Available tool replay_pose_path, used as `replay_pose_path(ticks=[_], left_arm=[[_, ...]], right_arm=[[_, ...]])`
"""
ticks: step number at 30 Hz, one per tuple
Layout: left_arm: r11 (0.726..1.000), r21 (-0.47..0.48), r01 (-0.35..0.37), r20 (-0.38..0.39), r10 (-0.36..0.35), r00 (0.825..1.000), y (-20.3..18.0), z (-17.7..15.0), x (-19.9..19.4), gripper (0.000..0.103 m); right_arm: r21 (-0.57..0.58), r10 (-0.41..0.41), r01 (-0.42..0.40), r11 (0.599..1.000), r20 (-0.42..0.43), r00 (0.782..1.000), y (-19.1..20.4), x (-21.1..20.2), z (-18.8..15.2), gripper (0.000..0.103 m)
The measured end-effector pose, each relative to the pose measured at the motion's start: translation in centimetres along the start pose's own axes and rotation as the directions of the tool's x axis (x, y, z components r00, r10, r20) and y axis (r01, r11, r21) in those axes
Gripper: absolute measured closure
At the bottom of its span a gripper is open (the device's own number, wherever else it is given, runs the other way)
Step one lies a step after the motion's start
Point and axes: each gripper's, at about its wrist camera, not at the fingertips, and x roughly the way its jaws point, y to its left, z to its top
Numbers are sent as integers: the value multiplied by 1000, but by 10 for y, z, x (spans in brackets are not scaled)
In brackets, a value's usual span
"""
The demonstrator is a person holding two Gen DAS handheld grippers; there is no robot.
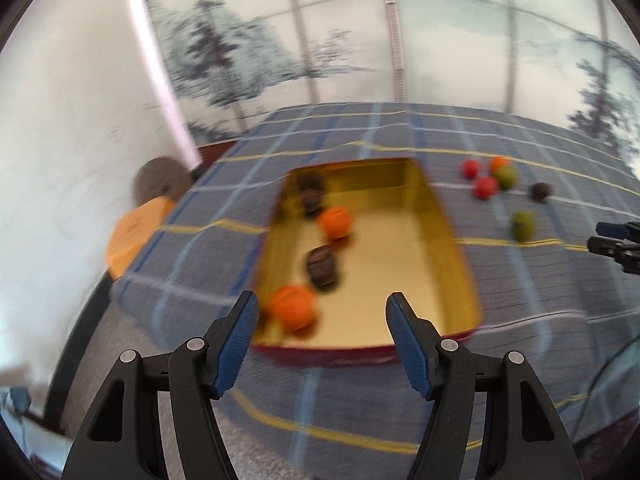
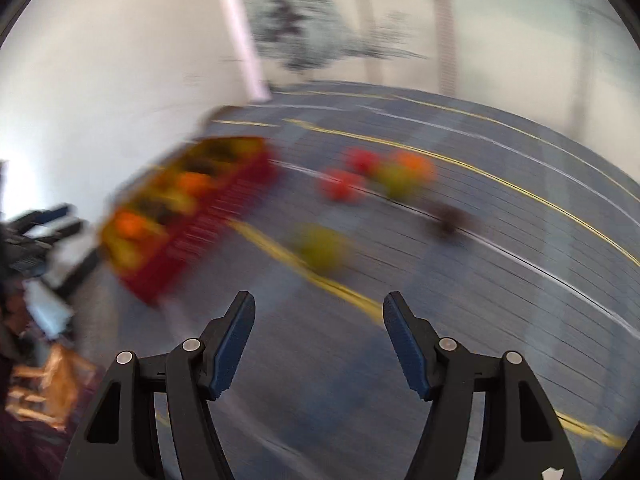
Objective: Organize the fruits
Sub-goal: 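Grasp the green tomato with the left gripper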
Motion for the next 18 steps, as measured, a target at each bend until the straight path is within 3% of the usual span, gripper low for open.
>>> replay_pose_path(ticks=[5,7,12,18], left_arm=[[985,65,161,1,-162,987,-56,29,4,36],[975,84,206,-16,-205,979,-76,39,11,36],[944,98,316,-62,-311,948,-126,63,41,37],[937,92,338,-142,-324,935,-163,79,91,37]], right_arm=[[96,-186,187,978,-24,982,-78,-19,-23,34],[126,-209,210,970,-27,978,-102,-24,-29,34],[188,-202,202,961,-18,979,-135,-32,-43,27],[221,-147,136,966,35,988,-142,-43,-46,22]])
